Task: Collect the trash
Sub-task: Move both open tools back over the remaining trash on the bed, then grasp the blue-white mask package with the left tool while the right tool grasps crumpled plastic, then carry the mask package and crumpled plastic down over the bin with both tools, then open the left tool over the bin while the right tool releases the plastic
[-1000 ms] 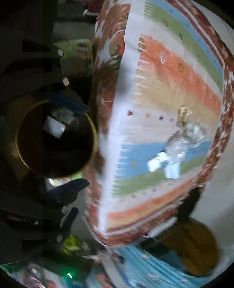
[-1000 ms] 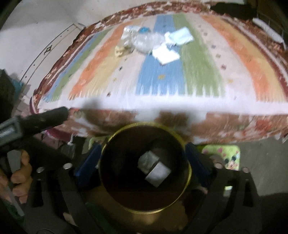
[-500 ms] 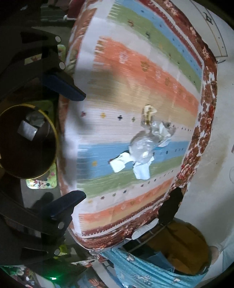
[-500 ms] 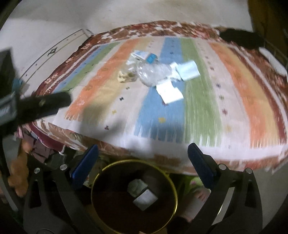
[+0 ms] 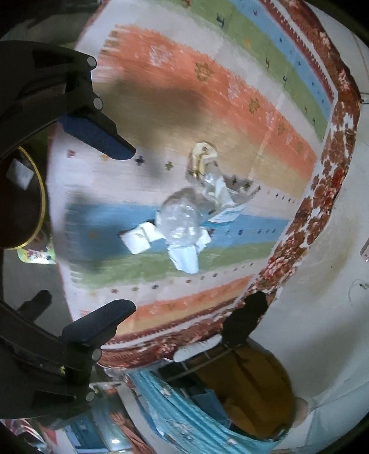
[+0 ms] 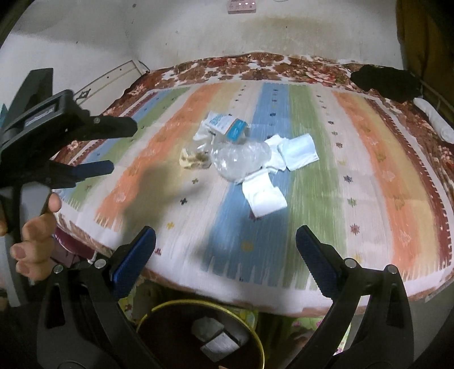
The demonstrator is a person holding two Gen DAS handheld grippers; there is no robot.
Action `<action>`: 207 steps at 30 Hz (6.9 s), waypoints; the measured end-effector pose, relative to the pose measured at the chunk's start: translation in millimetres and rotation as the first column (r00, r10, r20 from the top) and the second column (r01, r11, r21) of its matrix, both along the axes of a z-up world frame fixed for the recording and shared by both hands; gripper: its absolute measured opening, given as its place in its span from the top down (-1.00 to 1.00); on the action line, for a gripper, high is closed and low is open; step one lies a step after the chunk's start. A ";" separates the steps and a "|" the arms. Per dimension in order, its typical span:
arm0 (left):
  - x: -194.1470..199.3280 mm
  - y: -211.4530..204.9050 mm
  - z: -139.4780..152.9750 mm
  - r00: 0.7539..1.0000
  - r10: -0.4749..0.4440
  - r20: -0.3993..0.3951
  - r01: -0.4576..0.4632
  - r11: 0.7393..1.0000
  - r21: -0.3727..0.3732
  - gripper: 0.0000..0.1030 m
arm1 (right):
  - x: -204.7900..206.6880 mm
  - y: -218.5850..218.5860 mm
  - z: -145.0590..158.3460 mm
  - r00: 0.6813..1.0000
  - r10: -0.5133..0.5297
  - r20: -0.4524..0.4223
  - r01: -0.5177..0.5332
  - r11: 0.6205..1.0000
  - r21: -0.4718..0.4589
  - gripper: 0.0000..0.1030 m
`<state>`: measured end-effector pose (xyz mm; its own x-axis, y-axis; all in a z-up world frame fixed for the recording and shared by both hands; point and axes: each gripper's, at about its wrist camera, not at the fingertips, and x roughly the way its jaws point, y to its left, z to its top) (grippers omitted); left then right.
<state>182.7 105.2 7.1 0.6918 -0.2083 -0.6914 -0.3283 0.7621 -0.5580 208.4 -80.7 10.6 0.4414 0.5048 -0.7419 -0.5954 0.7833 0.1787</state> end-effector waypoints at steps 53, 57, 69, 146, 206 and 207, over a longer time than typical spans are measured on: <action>177.1 53.2 -93.8 0.983 -0.165 -0.079 0.151 0.976 -0.158 0.49 | 169.9 96.9 -98.9 0.963 -0.023 -0.267 0.039 0.998 0.053 0.22; 176.9 46.9 -88.9 0.983 -0.174 -0.054 0.166 0.979 -0.122 0.82 | 170.8 95.1 -102.2 0.961 -0.026 -0.274 0.036 0.999 0.032 0.63; 157.3 58.7 -52.0 0.993 -0.114 0.041 0.118 0.987 -0.110 0.97 | 167.1 83.6 -75.9 0.974 -0.019 -0.228 0.031 0.998 0.050 0.91; -117.6 -89.0 28.5 0.912 -0.405 0.069 0.401 0.914 0.067 0.99 | -84.0 -84.1 15.5 0.995 -0.057 -0.083 0.065 0.993 0.102 0.94; -165.2 -152.3 -123.0 0.771 -0.441 -0.458 0.431 0.892 -0.134 0.99 | -119.0 -55.3 -141.0 0.843 -0.225 -0.489 0.162 0.972 -0.168 0.86; -163.3 -151.8 -125.8 0.769 -0.431 -0.473 0.425 0.897 -0.126 0.92 | -116.0 -56.2 -143.3 0.834 -0.238 -0.498 0.177 0.970 -0.167 0.80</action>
<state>19.4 -46.6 -118.7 0.1122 -0.4129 -0.9038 -0.1958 0.8826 -0.4275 92.4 -136.9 -132.7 0.0701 0.3463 -0.9355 -0.2642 0.9108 0.3173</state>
